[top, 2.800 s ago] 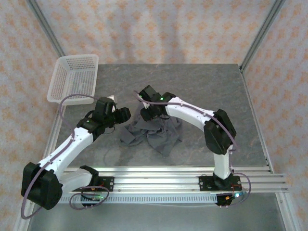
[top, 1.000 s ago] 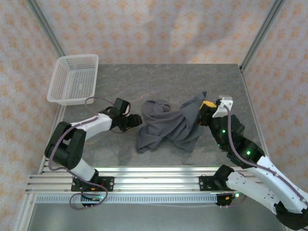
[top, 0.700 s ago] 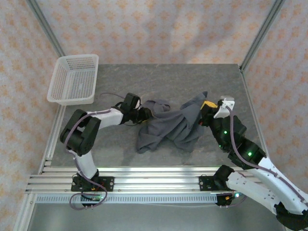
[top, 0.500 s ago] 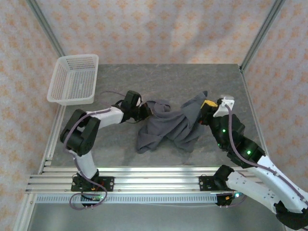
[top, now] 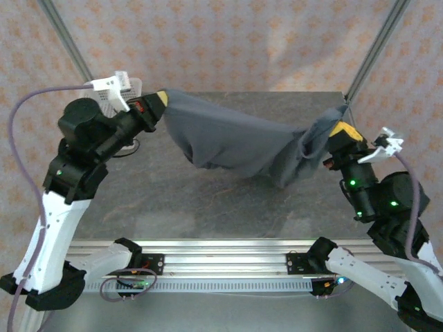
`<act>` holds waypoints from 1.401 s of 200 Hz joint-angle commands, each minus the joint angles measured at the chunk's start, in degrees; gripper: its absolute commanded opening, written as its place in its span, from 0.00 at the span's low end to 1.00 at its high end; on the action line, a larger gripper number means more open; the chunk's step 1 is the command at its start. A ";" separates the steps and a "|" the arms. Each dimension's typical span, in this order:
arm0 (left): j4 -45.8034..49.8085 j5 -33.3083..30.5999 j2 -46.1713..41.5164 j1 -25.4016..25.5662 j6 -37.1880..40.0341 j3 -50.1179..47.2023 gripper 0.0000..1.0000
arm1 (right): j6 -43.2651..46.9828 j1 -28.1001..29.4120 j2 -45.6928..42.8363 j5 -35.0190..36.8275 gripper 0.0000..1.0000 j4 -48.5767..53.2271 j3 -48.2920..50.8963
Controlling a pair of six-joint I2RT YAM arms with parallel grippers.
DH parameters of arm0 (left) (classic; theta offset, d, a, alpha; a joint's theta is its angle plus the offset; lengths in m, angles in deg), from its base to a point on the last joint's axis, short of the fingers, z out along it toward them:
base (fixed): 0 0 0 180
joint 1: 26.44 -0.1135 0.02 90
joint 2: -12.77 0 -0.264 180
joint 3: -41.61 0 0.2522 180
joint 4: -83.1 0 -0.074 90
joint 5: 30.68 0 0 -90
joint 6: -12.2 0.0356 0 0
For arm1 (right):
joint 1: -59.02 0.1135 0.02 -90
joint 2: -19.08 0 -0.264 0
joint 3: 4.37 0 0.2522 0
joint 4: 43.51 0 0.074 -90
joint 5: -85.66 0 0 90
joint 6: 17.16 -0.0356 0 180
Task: Fold the inside-out t-shirt
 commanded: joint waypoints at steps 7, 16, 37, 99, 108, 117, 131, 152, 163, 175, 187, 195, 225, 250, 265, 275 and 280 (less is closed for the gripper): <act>6.20 -0.98 -0.98 0.67 5.55 1.37 0.00 | 4.87 -0.07 -0.56 -5.44 0.00 -2.19 -5.20; 4.97 -0.99 -2.30 0.83 6.70 0.73 0.00 | 5.76 -0.06 -0.73 -6.14 0.00 -2.65 -5.76; 4.67 -4.96 -3.67 0.83 7.28 -1.72 0.00 | 6.37 -0.07 -0.37 -6.06 0.00 -2.93 -5.09; 6.14 -19.40 -1.64 0.78 6.14 -2.76 0.00 | 4.35 -0.06 9.11 1.39 0.00 1.72 -12.00; 6.87 -23.30 0.53 0.68 7.27 -2.01 0.00 | 4.20 -0.08 11.83 3.38 0.00 3.96 -14.14; 8.24 -25.98 4.00 0.08 7.89 -0.98 0.00 | 3.65 -0.07 15.78 6.53 0.00 6.23 -16.50; 8.92 -26.31 10.55 -2.22 7.17 -0.20 0.00 | 2.20 -0.12 20.32 10.60 0.00 8.78 -19.08; 3.19 -22.02 20.09 -6.39 4.10 -2.57 0.00 | 2.75 -1.49 26.49 15.32 0.00 10.65 -21.50; 1.06 -20.31 24.58 -7.50 3.19 -2.05 0.07 | 1.01 -5.85 29.80 15.03 0.00 13.07 -22.91; 0.25 -18.37 28.56 -8.21 2.65 -0.32 0.31 | -4.27 -13.86 33.16 9.52 0.00 17.03 -24.21; 0.42 -16.31 30.86 -8.39 2.85 1.22 0.51 | -10.09 -21.61 37.89 0.62 0.00 21.51 -26.37; 0.63 -14.34 31.33 -8.37 2.88 1.44 0.57 | -13.11 -25.43 41.53 -4.12 0.00 24.47 -28.21; -5.23 -5.83 24.83 -3.27 4.61 -9.18 0.64 | -18.57 -32.91 54.21 -10.77 0.00 27.89 -29.59; -5.55 -4.28 21.86 10.34 11.09 -17.94 0.66 | -20.08 -37.52 60.77 -16.54 0.25 23.46 -25.60; -4.72 -5.89 22.82 18.46 12.78 -21.55 0.67 | -19.40 -39.46 62.52 -21.76 0.51 26.51 -26.78; -4.34 -7.87 24.08 23.28 13.06 -23.26 0.67 | -17.93 -39.57 61.49 -21.99 0.54 28.91 -26.73; -4.21 -8.63 25.04 25.48 13.16 -23.71 0.67 | -17.54 -39.61 59.99 -22.05 0.55 29.53 -25.67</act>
